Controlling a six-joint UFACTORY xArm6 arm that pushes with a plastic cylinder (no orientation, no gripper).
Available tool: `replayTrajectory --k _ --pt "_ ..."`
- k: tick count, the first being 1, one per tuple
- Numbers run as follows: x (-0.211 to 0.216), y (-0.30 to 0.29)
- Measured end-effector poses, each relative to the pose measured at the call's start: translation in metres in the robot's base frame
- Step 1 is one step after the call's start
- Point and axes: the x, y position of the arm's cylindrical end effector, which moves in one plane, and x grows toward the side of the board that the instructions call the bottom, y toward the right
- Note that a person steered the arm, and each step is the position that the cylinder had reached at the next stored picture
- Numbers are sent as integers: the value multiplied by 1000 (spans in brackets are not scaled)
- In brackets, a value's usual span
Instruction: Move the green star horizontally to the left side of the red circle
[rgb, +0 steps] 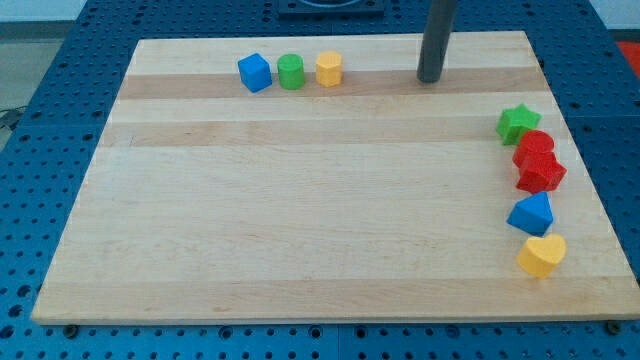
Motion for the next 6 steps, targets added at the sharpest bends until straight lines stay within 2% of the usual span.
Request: replayTrajectory --k 1,2,3,4,5,6 --pt "4 99" --pt "11 120" --pt "21 165" --pt "84 165" --pt "88 165" --pt "88 125"
